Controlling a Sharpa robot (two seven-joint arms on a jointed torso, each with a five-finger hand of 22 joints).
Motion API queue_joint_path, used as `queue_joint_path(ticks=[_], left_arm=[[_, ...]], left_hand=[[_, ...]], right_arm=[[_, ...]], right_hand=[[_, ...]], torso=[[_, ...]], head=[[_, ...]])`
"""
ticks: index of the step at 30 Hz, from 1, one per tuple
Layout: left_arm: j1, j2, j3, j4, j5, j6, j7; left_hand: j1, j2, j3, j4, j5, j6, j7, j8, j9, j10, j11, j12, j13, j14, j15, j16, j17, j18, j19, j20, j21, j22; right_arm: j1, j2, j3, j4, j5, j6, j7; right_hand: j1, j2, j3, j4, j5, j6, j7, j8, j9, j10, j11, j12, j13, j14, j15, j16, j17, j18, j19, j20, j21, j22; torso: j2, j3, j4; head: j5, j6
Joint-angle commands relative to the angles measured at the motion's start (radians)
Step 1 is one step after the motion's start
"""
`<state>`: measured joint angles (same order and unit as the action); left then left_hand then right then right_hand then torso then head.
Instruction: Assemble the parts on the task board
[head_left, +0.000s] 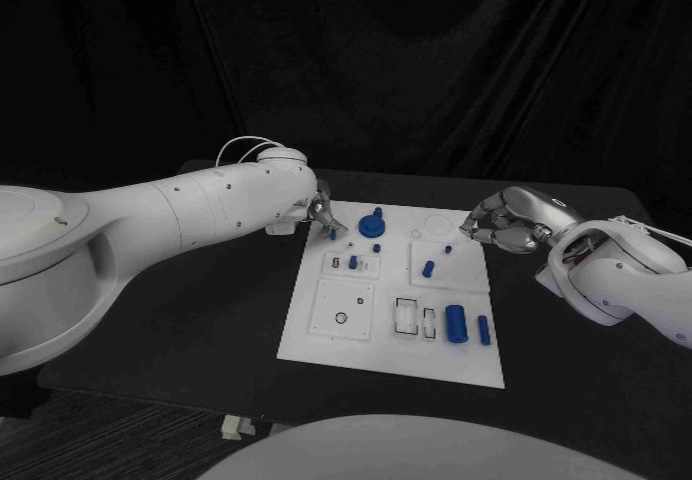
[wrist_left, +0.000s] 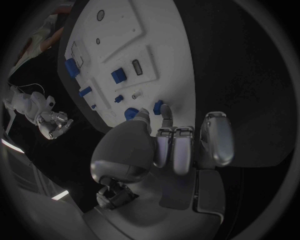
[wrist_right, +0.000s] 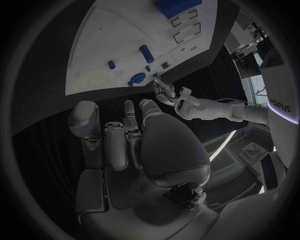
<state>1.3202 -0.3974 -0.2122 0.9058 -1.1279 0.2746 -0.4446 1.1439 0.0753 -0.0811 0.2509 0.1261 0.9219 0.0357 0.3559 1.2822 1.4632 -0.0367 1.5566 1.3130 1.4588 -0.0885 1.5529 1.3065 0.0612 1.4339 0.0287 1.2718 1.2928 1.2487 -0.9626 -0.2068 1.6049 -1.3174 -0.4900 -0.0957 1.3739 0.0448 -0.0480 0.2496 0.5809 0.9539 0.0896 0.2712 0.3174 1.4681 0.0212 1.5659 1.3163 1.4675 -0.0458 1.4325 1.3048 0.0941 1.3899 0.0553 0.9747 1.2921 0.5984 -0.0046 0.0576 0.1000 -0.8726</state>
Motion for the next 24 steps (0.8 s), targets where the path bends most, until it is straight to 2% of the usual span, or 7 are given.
queue_joint_path(ticks=[1,8,12,18,20,24], left_arm=[[-0.002,0.003,0.001,-0.003,-0.001,0.016,0.014],[-0.003,0.005,0.001,-0.005,-0.001,0.017,0.012],[-0.003,0.004,0.001,-0.006,-0.001,0.014,0.009],[-0.003,0.003,0.001,-0.005,-0.001,0.013,0.009],[-0.003,0.003,0.001,-0.005,-0.001,0.013,0.010],[-0.004,0.004,0.001,-0.005,-0.001,0.013,0.012]], left_hand=[[0.016,0.004,0.007,-0.010,0.024,0.001,0.002,-0.018,-0.005,0.097,0.004,-0.002,0.245,0.112,0.008,0.018,0.264,0.005,0.008,0.003,-0.009,0.190],[0.030,0.006,0.017,-0.021,0.035,0.000,0.002,-0.024,-0.008,0.096,0.005,-0.003,0.244,0.112,0.008,0.018,0.264,0.006,0.006,0.003,-0.011,0.190],[0.042,0.008,0.028,-0.029,0.052,0.002,0.001,-0.029,-0.011,0.096,0.004,-0.004,0.243,0.112,0.008,0.018,0.264,0.006,0.005,0.003,-0.012,0.189],[0.056,0.008,0.047,-0.040,0.099,0.005,-0.001,-0.038,-0.016,0.094,0.003,-0.006,0.242,0.112,0.007,0.018,0.264,0.007,0.004,0.003,-0.014,0.189],[0.063,0.007,0.058,-0.044,0.126,0.005,-0.002,-0.042,-0.017,0.094,0.002,-0.007,0.241,0.112,0.006,0.018,0.264,0.007,0.003,0.002,-0.014,0.188],[0.069,0.007,0.066,-0.048,0.136,0.006,-0.003,-0.044,-0.019,0.092,0.001,-0.009,0.239,0.112,0.006,0.018,0.264,0.007,0.002,0.002,-0.017,0.188]], right_arm=[[-0.002,0.000,0.001,0.000,-0.003,0.003,-0.013],[-0.002,0.001,0.001,-0.001,-0.003,0.004,-0.013],[-0.002,0.002,0.001,-0.001,-0.003,0.005,-0.013],[-0.002,0.002,0.001,-0.001,-0.003,0.005,-0.013],[-0.002,0.002,0.001,-0.001,-0.003,0.005,-0.013],[-0.002,0.004,0.001,-0.003,-0.003,0.006,-0.013]], right_hand=[[0.017,-0.001,0.029,0.003,0.021,0.004,-0.003,0.017,0.015,0.103,-0.012,0.005,0.255,0.067,-0.011,-0.003,0.118,0.016,0.003,-0.003,0.000,0.133],[0.017,-0.001,0.029,0.003,0.021,0.004,-0.003,0.017,0.015,0.103,-0.012,0.005,0.255,0.067,-0.011,-0.003,0.118,0.016,0.003,-0.003,0.000,0.133],[0.017,-0.001,0.031,0.003,0.022,0.004,-0.003,0.017,0.015,0.103,-0.012,0.005,0.255,0.066,-0.011,-0.005,0.116,0.016,0.003,-0.003,-0.002,0.133],[0.017,-0.001,0.031,0.003,0.022,0.004,-0.003,0.017,0.015,0.103,-0.012,0.005,0.255,0.066,-0.011,-0.005,0.116,0.016,0.003,-0.003,-0.002,0.133],[0.017,-0.001,0.031,0.003,0.022,0.004,-0.003,0.017,0.015,0.103,-0.012,0.005,0.255,0.066,-0.011,-0.005,0.116,0.016,0.003,-0.003,-0.002,0.133],[0.017,-0.001,0.031,0.003,0.022,0.004,-0.003,0.017,0.015,0.103,-0.012,0.005,0.255,0.066,-0.011,-0.005,0.116,0.016,0.003,-0.003,-0.002,0.133]], torso=[[0.000,-0.0001,0.0003],[0.000,-0.0001,0.0007],[0.000,-0.0004,0.0004],[0.002,-0.0014,0.0005],[0.001,-0.0009,0.0006],[0.000,-0.0001,0.0007]], head=[[0.000,0.000],[0.001,0.000],[0.002,0.000],[0.002,0.000],[0.002,0.000],[0.005,0.000]])
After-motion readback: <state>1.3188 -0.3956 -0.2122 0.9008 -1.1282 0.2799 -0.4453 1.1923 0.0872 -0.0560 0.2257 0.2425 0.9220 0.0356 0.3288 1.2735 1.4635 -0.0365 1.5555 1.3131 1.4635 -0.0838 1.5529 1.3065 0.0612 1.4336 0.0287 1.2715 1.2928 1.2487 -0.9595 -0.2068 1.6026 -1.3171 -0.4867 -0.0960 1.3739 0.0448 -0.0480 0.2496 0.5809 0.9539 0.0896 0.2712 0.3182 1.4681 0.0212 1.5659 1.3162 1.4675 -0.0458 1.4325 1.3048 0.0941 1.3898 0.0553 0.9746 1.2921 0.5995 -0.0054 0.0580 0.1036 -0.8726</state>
